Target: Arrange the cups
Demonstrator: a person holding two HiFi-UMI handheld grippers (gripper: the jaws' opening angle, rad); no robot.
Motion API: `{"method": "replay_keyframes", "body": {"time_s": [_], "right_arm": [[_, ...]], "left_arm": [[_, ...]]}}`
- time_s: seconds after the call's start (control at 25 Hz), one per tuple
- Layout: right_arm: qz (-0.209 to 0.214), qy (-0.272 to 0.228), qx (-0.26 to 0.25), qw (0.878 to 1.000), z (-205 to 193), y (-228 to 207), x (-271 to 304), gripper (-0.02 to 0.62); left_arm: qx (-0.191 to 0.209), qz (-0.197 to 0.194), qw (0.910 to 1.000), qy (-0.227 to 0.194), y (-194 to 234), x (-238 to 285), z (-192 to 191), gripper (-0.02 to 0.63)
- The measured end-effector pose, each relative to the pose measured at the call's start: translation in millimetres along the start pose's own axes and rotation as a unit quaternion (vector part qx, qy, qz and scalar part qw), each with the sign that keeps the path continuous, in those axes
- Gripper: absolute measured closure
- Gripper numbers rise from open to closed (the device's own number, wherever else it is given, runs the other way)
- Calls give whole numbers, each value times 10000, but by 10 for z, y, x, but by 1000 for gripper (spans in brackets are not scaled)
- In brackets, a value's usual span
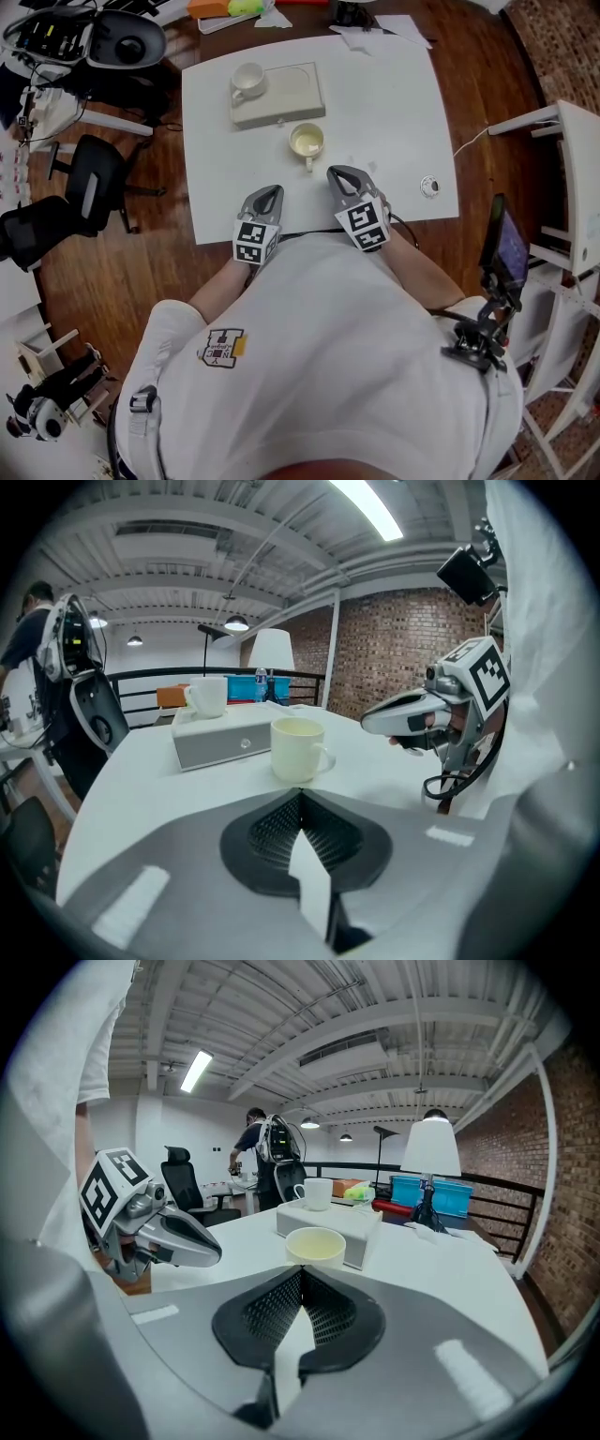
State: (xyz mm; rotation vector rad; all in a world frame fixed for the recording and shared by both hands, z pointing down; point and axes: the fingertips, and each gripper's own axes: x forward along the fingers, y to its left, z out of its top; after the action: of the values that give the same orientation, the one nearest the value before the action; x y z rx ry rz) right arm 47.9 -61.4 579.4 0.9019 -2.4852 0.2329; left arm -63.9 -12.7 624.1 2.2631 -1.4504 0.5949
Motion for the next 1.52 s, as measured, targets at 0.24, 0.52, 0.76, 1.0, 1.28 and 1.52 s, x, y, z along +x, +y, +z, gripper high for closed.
{"method": "replay_keyframes", "body": {"time_s": [0.24, 0.52, 0.76, 1.0, 1.28, 1.52], "right_arm": [[38, 21, -46, 10000, -40, -143, 14, 595], [258, 130, -36, 9996, -58, -377, 80, 589], [508, 187, -121, 9985, -47, -623, 156, 583], [720, 338, -253, 9965, -84, -759, 258, 581], [1153, 231, -531, 9916, -10, -621, 388, 441], [1523, 587, -1042, 9811, -10, -406, 741, 103]], "left_arm": [[382, -321, 9985, 204, -137, 402, 84, 579], [346, -517, 9977, 282, -590, 777, 255, 526], [402, -565, 9973, 247, -909, 1075, 469, 512], [561, -478, 9970, 222, -1016, 1319, 617, 512], [671, -266, 9964, 447, -688, 834, 236, 512], [411, 225, 9971, 599, 103, 765, 205, 474]]}}
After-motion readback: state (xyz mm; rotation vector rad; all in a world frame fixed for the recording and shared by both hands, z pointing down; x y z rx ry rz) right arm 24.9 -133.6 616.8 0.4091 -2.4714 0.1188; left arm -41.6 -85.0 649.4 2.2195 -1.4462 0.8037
